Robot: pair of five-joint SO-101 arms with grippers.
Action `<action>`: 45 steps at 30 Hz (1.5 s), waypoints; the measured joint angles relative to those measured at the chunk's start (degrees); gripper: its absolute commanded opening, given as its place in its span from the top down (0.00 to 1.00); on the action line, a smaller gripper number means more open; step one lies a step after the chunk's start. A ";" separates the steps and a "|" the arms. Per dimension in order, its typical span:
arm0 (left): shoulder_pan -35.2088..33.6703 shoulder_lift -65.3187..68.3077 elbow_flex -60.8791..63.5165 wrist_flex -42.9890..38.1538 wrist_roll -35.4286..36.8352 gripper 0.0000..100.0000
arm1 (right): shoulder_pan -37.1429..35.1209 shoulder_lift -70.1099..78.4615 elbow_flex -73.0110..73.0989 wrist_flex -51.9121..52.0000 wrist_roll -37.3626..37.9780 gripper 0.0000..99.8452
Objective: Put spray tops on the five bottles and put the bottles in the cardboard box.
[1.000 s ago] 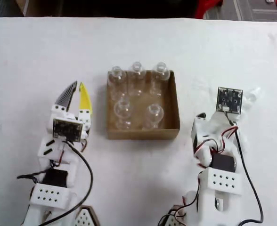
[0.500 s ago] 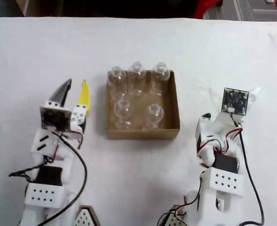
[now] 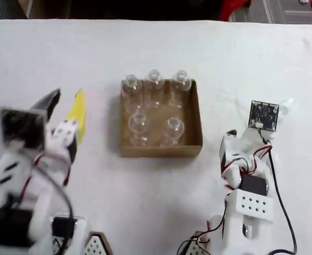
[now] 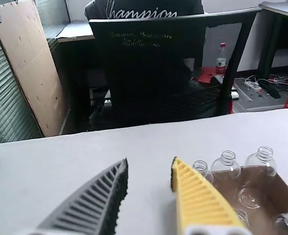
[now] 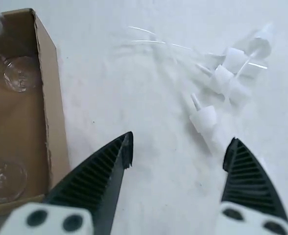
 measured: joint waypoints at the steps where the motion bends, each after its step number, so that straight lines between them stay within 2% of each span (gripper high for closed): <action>1: 0.44 -0.44 -3.87 4.22 0.09 0.80 | 0.00 0.00 0.00 0.00 0.00 0.72; 6: 4.40 -0.97 -17.05 19.69 0.18 0.80 | 0.00 0.00 -0.18 0.00 1.14 0.72; 11: 6.07 -0.97 -18.29 24.09 1.14 0.79 | -6.33 -2.37 -5.71 6.59 6.07 0.72; 16: 5.19 3.87 -18.37 24.18 3.87 0.79 | -20.31 -13.27 -13.63 16.62 10.11 0.72; 22: -6.07 15.82 -21.01 24.18 6.86 0.74 | -44.40 -29.01 -22.42 26.55 19.96 0.84; 24: -8.44 20.66 -22.24 25.41 7.56 0.74 | -51.34 -29.89 -24.35 27.52 20.48 0.84; 27: -9.14 29.10 -24.53 29.63 8.18 0.74 | -58.81 -28.04 -24.79 27.25 18.20 0.79; 33: -9.32 43.43 -30.86 39.30 8.35 0.74 | -61.36 -15.38 -30.51 26.73 16.09 0.75; 39: -9.32 46.77 -31.91 39.74 8.35 0.74 | -66.29 -1.93 -34.73 22.77 13.19 0.75; 45: -9.67 46.77 -32.26 39.74 8.35 0.74 | -66.64 4.04 -33.41 14.24 9.85 0.75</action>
